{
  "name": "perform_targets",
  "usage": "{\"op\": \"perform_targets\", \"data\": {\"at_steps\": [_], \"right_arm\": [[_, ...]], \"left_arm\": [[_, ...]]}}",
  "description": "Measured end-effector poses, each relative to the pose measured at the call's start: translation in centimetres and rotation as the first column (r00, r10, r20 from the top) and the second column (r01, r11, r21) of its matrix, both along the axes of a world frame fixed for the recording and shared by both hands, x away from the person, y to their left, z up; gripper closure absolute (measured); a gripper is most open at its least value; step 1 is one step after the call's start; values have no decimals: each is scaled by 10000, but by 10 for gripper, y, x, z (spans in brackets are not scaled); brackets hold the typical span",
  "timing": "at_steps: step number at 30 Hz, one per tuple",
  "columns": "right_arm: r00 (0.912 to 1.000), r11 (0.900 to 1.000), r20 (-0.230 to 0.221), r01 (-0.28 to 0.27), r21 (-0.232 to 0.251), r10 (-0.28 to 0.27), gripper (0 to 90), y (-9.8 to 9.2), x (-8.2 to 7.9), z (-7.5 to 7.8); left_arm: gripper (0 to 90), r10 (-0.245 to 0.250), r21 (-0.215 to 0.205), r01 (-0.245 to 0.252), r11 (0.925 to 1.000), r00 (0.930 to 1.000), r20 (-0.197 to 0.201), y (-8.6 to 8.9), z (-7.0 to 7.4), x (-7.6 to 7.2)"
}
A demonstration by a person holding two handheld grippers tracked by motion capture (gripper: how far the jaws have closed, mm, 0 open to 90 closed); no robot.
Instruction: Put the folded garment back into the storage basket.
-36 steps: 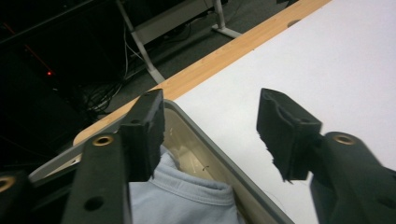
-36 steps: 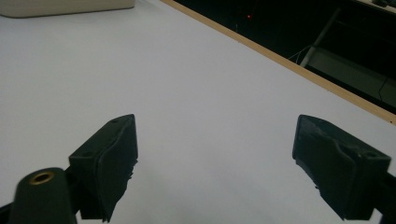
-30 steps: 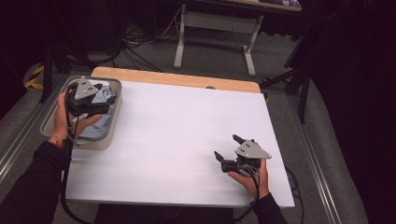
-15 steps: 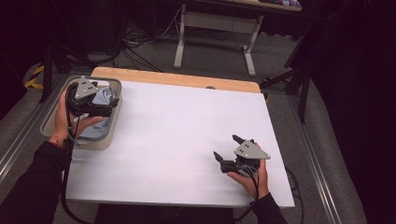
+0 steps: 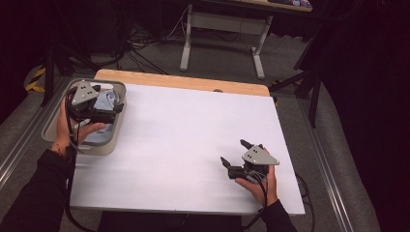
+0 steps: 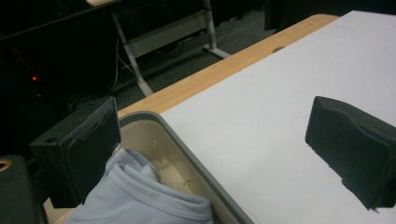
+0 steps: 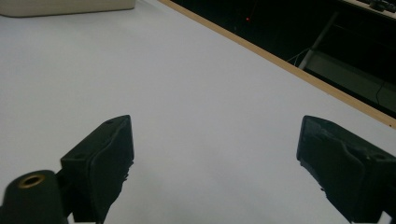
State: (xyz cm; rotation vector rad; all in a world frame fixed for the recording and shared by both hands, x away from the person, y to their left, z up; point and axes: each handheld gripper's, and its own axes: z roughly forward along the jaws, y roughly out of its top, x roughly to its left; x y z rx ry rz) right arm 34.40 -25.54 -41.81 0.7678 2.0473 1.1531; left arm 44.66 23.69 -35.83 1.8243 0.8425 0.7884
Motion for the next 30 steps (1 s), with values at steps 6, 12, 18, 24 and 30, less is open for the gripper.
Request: {"op": "perform_targets", "data": {"at_steps": [6,12,18,24,30], "right_arm": [[10000,9999,7,-40,-93,40,116,3,0,-1],[10000,9999,37,-30,-124,31,116,3,0,-1],[9999,9999,99,-38,-142,40,116,3,0,-1],[9998,9998,164,-73,-183,76,116,4,-1,-1],[9998,9998,171,-83,-205,86,116,3,-1,-2]], "left_arm": [[33,-14,-25,15,10000,9999,162,-2,-4,-7],[37,113,-292,-107,9995,9997,217,-3,-13,-13],[43,113,-536,-101,9985,9997,226,-4,-17,-16],[53,-3,-513,22,9987,9993,374,-8,-17,-23],[53,-47,-723,78,9974,9991,430,-7,-15,-29]]}}
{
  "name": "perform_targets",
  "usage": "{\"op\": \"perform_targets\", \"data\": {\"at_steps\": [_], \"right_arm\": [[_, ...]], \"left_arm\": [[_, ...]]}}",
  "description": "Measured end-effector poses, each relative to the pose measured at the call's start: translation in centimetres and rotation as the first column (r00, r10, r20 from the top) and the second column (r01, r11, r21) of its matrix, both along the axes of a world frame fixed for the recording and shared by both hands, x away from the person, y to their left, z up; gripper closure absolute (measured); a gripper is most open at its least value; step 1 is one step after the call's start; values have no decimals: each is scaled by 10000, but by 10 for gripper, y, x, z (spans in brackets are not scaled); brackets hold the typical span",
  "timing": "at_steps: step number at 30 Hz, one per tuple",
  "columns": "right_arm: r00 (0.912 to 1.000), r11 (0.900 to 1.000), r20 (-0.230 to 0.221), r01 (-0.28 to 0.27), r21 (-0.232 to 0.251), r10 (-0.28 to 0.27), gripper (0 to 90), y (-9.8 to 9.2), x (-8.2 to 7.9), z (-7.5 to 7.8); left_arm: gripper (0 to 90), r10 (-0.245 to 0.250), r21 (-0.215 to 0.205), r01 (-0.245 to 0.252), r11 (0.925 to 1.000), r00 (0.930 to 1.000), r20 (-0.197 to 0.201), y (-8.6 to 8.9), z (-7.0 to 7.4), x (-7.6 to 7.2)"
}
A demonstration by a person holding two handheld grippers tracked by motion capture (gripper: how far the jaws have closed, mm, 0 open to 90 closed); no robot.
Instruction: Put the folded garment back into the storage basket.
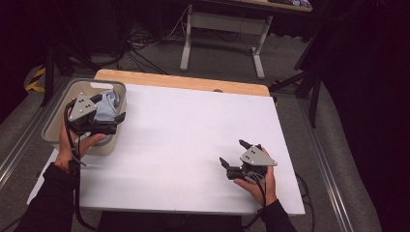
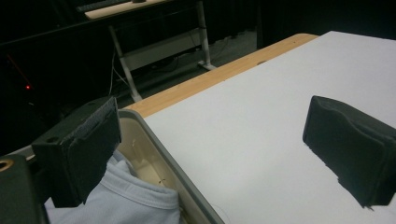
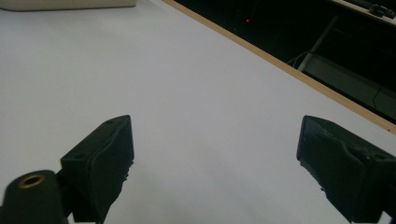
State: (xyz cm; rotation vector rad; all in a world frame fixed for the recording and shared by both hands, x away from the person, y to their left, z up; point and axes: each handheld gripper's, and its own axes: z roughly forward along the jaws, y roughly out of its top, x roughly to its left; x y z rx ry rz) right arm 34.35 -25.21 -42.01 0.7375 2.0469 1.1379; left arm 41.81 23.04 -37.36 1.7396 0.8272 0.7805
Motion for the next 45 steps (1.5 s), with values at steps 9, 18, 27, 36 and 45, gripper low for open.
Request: {"op": "perform_targets", "data": {"at_steps": [9,18,27,36,45], "right_arm": [[10000,10000,69,-42,-57,43,116,2,-2,0],[9999,9999,35,-141,-3,141,116,4,-3,-1],[9998,9998,104,-189,44,189,117,4,-4,0],[9997,9997,129,-214,72,213,116,4,-4,0],[9996,9997,170,-230,81,229,116,6,-5,0]], "left_arm": [[64,163,-151,-157,9998,9992,356,-1,1,-9],[63,-181,-62,184,9998,9987,482,-10,1,-16],[61,-568,42,567,9984,9967,576,-21,2,-21],[57,-961,109,957,9954,9941,509,-31,1,-24],[56,-1271,226,1260,9918,9901,589,-40,0,-29]]}}
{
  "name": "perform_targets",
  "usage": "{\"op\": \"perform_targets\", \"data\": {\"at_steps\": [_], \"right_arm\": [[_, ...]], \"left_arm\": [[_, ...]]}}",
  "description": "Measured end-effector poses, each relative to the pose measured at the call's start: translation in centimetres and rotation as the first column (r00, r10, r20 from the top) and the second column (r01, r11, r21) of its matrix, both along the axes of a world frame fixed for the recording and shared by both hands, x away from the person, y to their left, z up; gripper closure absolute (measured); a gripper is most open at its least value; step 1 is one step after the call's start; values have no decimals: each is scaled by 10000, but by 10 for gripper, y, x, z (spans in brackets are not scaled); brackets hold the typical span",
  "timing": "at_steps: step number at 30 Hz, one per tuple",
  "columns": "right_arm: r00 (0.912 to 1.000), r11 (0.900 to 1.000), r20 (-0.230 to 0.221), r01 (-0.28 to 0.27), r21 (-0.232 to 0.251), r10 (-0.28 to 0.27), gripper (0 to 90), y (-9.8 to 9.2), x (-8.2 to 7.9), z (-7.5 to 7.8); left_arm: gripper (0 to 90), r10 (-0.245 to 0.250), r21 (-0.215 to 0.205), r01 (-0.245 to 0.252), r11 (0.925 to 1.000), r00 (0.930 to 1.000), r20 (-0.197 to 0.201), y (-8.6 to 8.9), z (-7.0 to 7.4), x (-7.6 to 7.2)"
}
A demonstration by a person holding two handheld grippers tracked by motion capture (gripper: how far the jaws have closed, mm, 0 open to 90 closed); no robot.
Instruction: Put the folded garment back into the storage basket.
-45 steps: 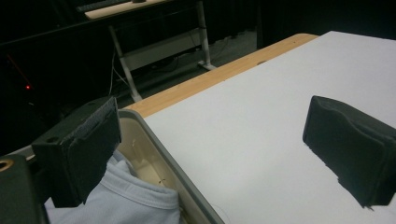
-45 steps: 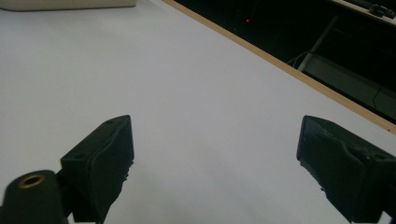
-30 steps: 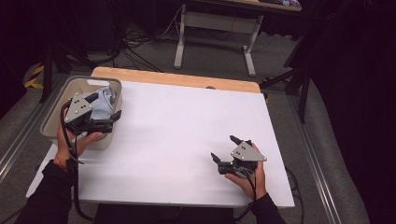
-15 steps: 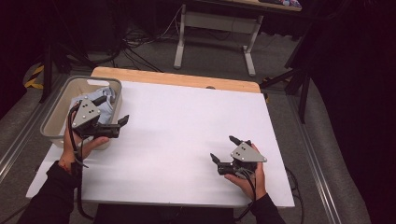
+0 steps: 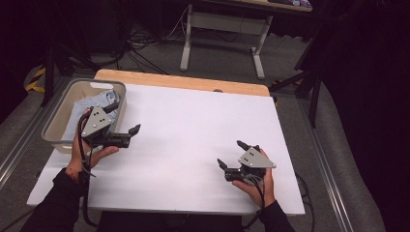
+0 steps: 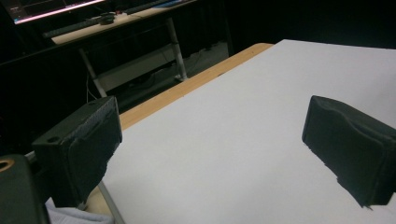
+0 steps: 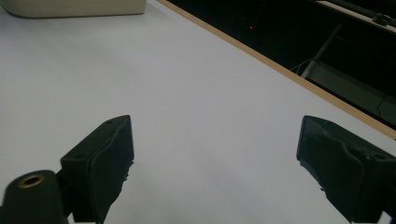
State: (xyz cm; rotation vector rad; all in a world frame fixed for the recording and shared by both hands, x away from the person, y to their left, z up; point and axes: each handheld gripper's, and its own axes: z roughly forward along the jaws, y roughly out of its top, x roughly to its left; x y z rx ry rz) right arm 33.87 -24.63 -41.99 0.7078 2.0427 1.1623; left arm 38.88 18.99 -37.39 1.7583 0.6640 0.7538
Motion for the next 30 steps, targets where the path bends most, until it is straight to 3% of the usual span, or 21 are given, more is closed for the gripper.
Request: {"op": "perform_targets", "data": {"at_steps": [21,30], "right_arm": [[9998,9999,142,-124,-8,124,116,1,-3,1],[9998,9999,153,-146,-13,146,117,3,-5,1]], "left_arm": [[52,-708,213,704,9973,9973,214,-19,4,-12],[52,-1008,491,993,9938,9945,291,-30,3,-19]]}}
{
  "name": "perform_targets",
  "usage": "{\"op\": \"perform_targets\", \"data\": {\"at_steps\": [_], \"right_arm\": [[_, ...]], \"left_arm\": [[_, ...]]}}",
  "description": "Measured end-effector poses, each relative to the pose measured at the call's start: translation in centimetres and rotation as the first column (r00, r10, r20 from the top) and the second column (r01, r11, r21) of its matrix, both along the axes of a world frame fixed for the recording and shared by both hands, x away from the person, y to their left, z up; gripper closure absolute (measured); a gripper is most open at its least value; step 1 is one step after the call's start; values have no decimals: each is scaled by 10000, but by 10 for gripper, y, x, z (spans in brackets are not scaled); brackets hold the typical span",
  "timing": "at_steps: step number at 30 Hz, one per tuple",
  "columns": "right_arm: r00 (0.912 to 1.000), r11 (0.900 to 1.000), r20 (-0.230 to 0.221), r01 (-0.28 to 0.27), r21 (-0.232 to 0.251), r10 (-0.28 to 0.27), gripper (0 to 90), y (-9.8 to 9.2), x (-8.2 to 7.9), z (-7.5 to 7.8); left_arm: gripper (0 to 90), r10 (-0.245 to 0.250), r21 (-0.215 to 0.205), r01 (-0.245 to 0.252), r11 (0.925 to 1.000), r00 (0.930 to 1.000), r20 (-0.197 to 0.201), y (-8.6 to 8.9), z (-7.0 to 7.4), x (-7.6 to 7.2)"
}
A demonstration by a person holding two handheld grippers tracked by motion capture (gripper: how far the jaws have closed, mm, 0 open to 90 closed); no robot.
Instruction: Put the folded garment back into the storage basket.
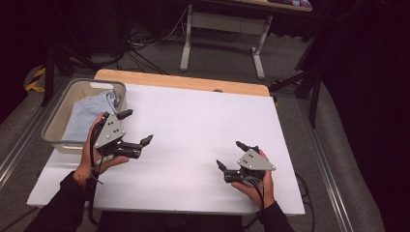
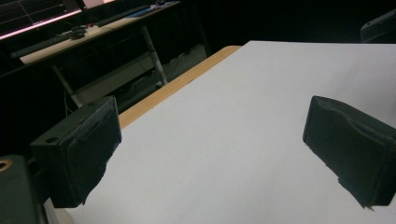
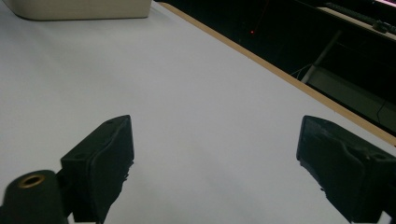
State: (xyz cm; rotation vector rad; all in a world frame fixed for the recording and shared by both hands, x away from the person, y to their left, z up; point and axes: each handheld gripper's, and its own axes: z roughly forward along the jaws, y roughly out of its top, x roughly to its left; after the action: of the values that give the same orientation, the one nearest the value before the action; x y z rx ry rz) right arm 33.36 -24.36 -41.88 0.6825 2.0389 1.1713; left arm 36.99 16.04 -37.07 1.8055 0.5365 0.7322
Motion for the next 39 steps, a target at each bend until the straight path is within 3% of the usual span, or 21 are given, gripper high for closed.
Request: {"op": "perform_targets", "data": {"at_steps": [9,21,39], "right_arm": [[10000,10000,2,-31,29,31,117,1,-4,0],[10000,10000,72,-15,29,15,120,1,-9,-1],[9998,9999,186,-71,-118,74,121,5,-16,-4]], "left_arm": [[49,-316,240,312,9992,9994,134,-2,-4,-7],[49,-560,647,562,9963,9984,-46,-7,-16,-17],[52,-486,875,509,9949,9984,-288,3,-31,-28]]}}
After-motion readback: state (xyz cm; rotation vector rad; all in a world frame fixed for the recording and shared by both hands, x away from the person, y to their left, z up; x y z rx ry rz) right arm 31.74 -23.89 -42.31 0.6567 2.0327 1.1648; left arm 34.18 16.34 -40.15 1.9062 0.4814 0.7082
